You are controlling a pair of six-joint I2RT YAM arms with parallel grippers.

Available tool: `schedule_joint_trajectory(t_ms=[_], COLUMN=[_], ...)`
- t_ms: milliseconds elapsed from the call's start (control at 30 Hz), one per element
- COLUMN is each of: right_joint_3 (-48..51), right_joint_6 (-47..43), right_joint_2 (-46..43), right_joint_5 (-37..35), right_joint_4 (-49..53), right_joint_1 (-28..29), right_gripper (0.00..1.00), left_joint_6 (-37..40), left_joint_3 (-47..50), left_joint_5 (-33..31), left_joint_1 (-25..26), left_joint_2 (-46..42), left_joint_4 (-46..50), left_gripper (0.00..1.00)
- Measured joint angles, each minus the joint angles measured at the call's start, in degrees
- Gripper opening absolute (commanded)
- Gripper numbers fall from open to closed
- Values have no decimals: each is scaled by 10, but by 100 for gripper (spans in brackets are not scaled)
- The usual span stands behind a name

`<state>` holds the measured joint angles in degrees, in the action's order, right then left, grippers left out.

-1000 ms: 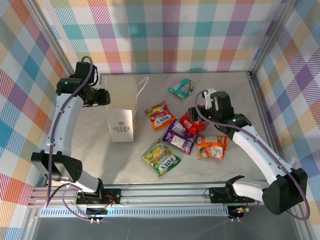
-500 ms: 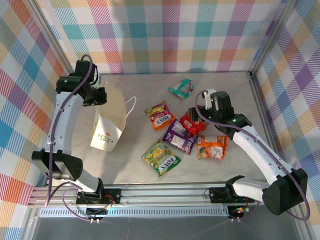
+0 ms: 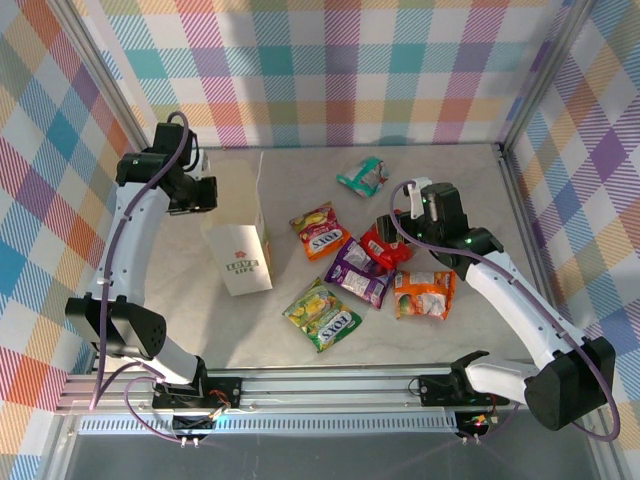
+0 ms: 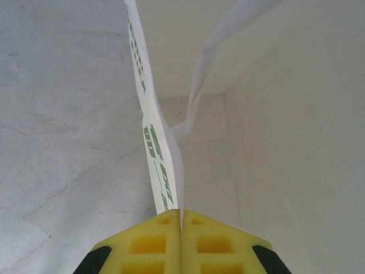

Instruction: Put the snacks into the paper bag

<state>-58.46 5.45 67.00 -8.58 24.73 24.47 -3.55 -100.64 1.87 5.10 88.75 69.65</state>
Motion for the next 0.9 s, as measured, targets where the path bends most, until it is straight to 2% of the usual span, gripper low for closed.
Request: schedule_joint_trajectory(t_ms=[333,500,667,900], right_joint_3=[0,0,0,0], right_joint_6=[-3,-3,-3,-3], right_joint_2=[-1,-1,-1,-1], right_joint_5=[-7,-7,-7,-6], right_joint_4=[0,0,0,0], right_joint_1=[0,0,0,0], right_gripper=[99,99,99,99], left_joint_6=[1,1,3,10], left_joint_3=[35,62,77,77], left_joint_5=[62,66,62,61], left_joint_1=[1,2,4,4], left_joint_2=[0,0,-7,-37], left_joint_4=[-61,-78,-82,-80], left_gripper=[8,18,37,46])
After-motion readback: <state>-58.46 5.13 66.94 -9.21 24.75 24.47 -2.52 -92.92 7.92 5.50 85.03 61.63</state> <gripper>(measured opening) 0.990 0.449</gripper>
